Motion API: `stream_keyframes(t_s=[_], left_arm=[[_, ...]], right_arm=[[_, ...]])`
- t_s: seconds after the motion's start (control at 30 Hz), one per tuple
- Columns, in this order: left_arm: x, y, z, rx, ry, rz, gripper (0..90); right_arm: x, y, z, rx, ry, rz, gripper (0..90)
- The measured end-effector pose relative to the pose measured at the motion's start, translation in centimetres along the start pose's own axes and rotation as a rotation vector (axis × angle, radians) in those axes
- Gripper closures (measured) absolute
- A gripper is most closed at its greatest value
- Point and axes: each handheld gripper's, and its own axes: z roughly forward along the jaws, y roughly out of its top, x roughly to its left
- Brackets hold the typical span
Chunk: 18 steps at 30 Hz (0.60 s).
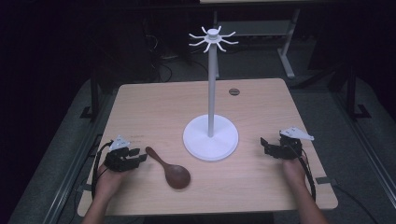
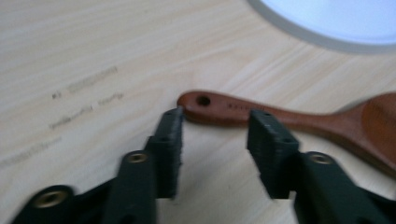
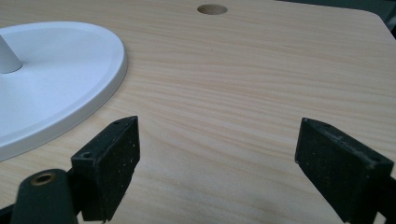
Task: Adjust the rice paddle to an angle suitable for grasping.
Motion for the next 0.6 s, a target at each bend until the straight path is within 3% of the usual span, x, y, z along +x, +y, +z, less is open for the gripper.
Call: stream_keyframes(t_s=[0.2, 0.4, 0.47, 0.6], left_arm=[[0.4, 1.1, 0.5, 0.017, 0.001, -0.008, 89.4], [0.6, 1.1, 1.1, 0.051, 0.023, -0.003, 89.6], [0.6, 1.0, 1.4, 0.051, 0.017, -0.023, 89.6], [0.6, 1.0, 1.9, 0.075, 0.018, -0.006, 89.6]], right_arm=[[0.0, 0.0, 0.0, 0.000, 0.001, 0.000, 13.5], [0.0, 0.0, 0.0, -0.001, 0.000, -0.004, 13.5], [0.0, 0.0, 0.0, 0.000, 0.000, -0.002, 13.5], [0.0, 0.0, 0.0, -0.001, -0.002, -0.005, 13.5]])
